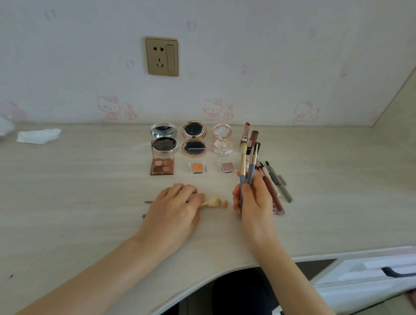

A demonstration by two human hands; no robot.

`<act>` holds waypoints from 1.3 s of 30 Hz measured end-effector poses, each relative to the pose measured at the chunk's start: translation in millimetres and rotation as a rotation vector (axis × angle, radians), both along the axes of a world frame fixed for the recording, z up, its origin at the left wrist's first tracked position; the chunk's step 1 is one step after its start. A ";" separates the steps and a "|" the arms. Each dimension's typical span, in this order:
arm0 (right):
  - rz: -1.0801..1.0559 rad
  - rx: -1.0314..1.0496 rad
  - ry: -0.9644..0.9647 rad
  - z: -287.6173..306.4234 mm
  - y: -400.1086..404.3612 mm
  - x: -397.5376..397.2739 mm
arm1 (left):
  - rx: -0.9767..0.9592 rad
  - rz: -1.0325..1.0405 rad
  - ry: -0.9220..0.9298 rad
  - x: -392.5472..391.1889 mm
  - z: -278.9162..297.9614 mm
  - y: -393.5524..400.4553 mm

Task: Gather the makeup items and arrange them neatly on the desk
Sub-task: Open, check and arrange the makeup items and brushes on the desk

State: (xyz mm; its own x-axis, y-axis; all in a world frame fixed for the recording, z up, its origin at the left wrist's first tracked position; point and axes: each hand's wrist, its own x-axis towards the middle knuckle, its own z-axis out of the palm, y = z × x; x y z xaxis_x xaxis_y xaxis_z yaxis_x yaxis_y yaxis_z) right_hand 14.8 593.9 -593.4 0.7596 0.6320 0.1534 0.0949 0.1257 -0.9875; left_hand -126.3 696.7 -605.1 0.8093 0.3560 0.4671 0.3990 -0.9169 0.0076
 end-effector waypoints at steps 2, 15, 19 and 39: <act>0.008 0.002 -0.001 1.0 -0.8 -0.7 | -0.035 -0.057 0.022 1.4 0.4 -3.4; 0.020 -0.023 0.028 -0.7 -1.6 1.4 | -0.251 0.010 0.072 -18.8 -12.2 2.3; 0.012 -0.122 -0.116 -2.3 -1.0 2.9 | -0.316 0.036 0.033 -13.9 -10.3 -1.6; 0.255 0.076 0.346 46.1 26.2 -4.5 | -1.218 -0.055 -0.341 28.2 58.1 -0.5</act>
